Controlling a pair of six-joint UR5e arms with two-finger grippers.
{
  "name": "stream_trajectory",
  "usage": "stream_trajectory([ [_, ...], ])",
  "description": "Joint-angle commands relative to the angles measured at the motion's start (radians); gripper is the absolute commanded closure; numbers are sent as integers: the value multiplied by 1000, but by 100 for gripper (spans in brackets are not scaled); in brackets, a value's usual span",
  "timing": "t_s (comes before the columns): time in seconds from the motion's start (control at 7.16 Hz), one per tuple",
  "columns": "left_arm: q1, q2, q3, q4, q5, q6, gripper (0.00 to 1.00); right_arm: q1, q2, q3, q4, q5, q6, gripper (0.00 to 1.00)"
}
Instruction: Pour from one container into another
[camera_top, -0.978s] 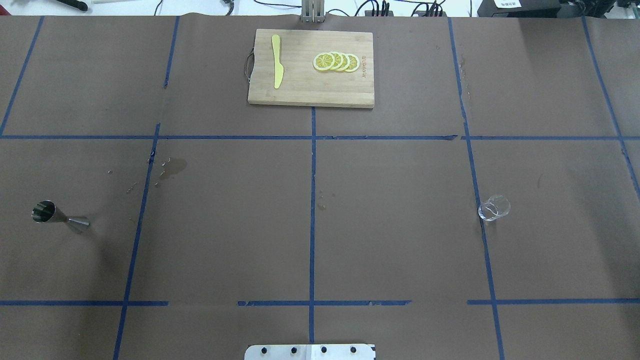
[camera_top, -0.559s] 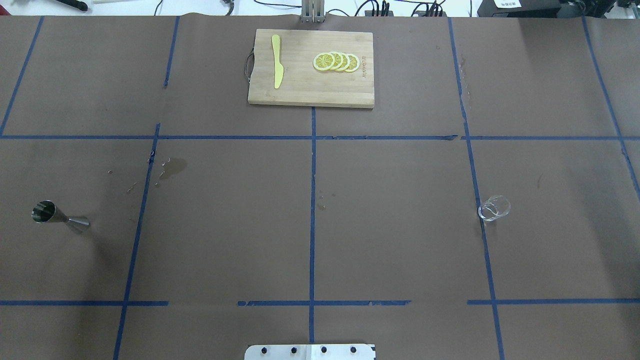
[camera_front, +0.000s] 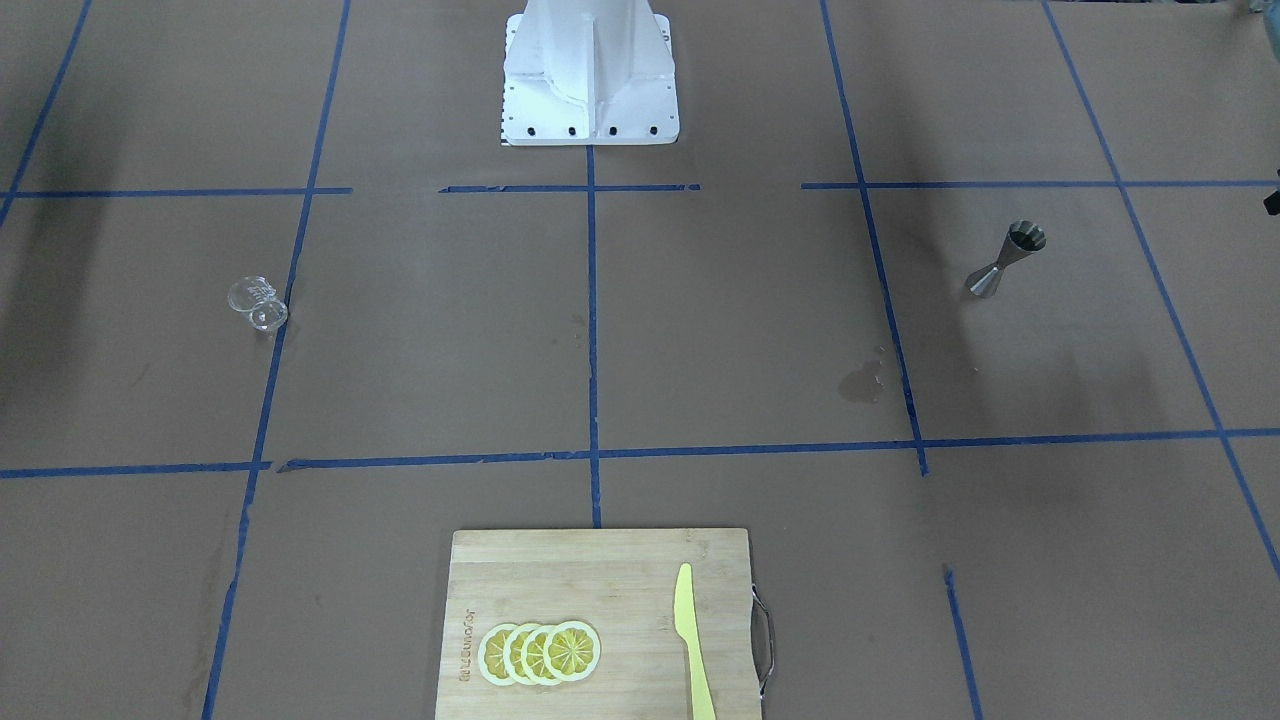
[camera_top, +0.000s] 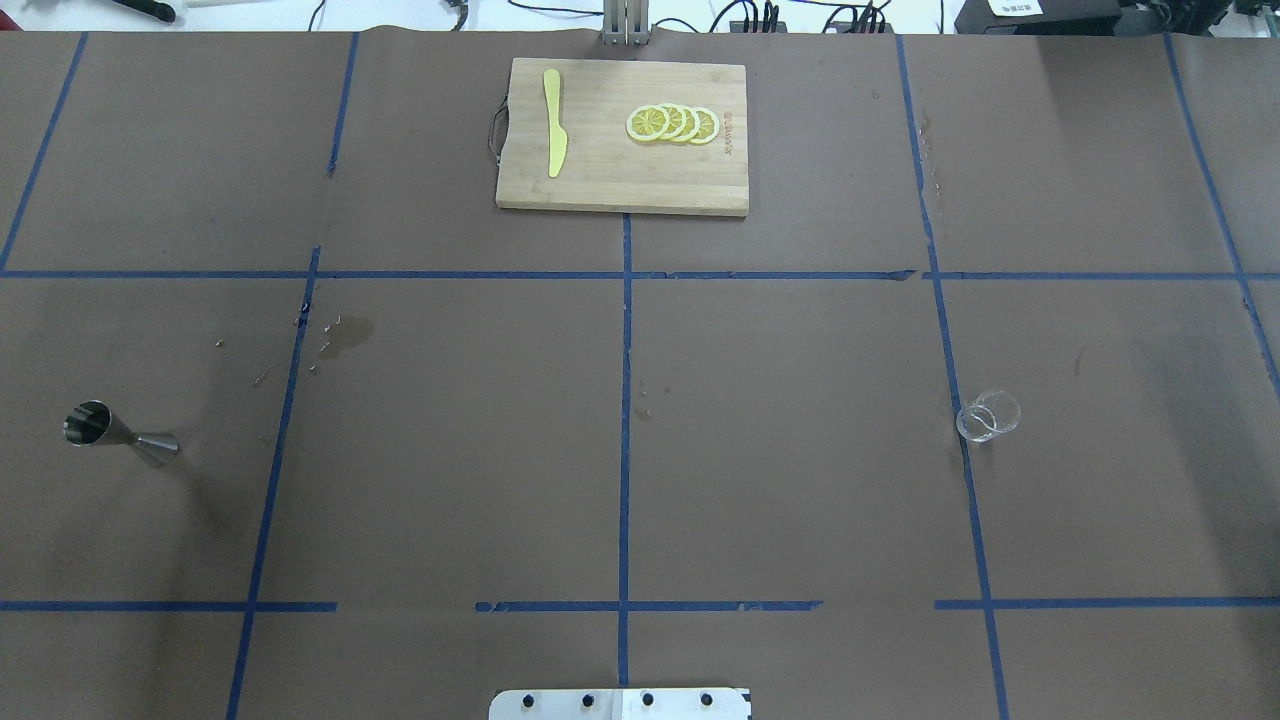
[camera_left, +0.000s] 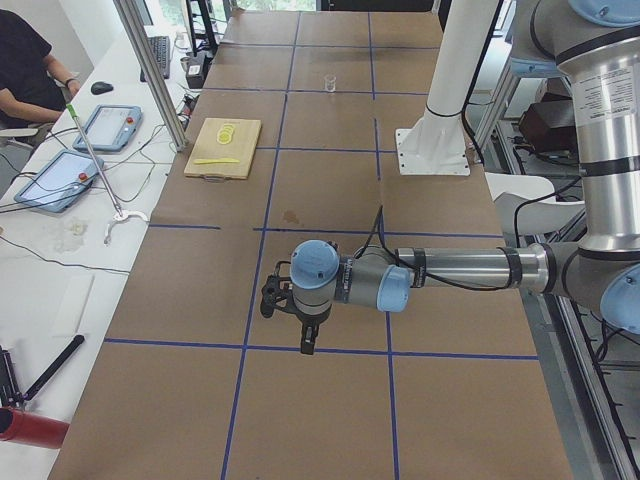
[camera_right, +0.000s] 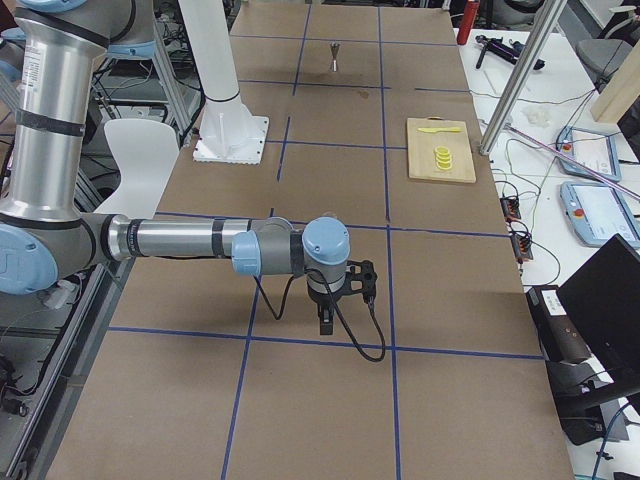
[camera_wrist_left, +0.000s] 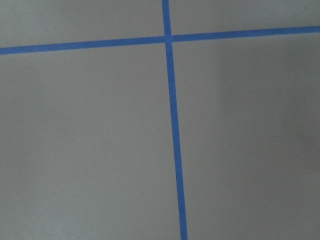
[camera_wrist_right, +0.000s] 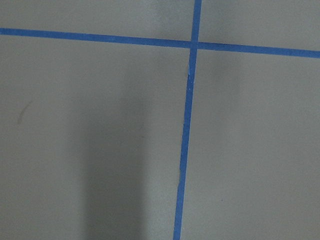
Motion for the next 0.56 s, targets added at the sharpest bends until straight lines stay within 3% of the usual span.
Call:
stream_trajectory([
  [0.0, -15, -40, 5, 101, 33, 66, 0, 0, 0, 1, -2, 10, 1, 0],
  [0.42, -15, -45, 3, 105, 33, 71, 0, -2, 0, 1, 1, 11, 1, 0],
])
